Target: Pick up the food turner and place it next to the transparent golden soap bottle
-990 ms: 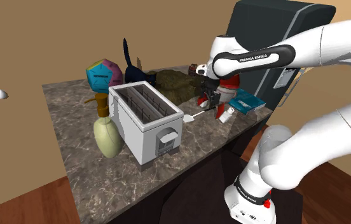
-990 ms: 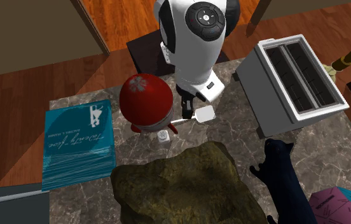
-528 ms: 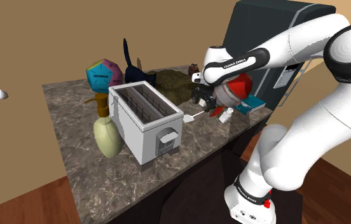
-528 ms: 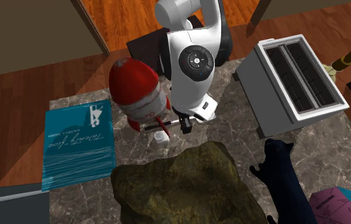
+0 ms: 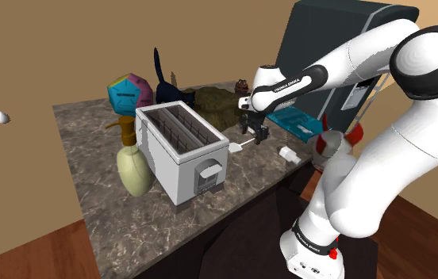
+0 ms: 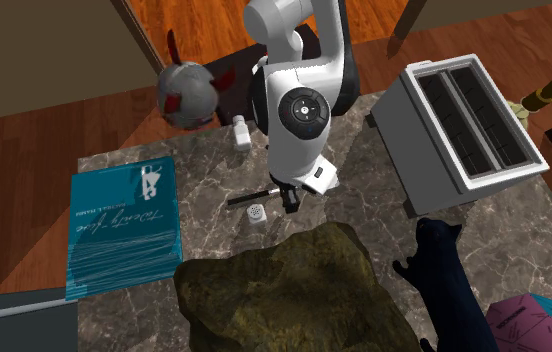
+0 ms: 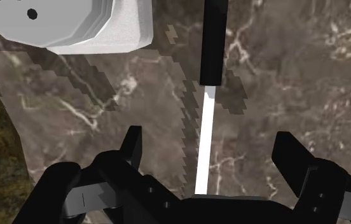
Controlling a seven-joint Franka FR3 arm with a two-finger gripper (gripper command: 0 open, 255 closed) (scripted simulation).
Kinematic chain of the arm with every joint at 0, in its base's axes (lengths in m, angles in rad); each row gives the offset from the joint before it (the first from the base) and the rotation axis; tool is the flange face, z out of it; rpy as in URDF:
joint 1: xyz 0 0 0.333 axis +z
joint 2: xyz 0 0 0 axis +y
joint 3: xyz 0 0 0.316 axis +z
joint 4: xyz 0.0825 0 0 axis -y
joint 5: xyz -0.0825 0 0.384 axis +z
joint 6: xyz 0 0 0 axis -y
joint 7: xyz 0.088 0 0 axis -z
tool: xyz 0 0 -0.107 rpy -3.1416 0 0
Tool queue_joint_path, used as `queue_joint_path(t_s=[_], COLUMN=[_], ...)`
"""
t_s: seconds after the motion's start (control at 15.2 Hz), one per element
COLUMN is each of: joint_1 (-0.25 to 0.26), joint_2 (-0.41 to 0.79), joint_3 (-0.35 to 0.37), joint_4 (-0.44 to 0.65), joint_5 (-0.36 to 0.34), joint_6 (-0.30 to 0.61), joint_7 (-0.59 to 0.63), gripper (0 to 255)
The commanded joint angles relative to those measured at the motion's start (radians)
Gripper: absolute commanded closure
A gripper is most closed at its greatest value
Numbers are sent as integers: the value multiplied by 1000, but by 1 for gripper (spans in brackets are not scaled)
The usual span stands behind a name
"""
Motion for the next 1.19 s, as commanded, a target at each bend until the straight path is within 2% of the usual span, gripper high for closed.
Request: queue_joint_path(t_s=[0.0,0.2,0.26,0.86,1.12], joint_1=[0,0,0,0,-9], joint_2=[1,1,1,1,-46], joint_3=[0,0,0,0,20], joint_4=[0,0,0,0,24], joint_5=[0,0,0,0,-18], joint_6=[1,1,1,1,-66], joint_7=[0,0,0,0,13], gripper=[0,0,255,255,255])
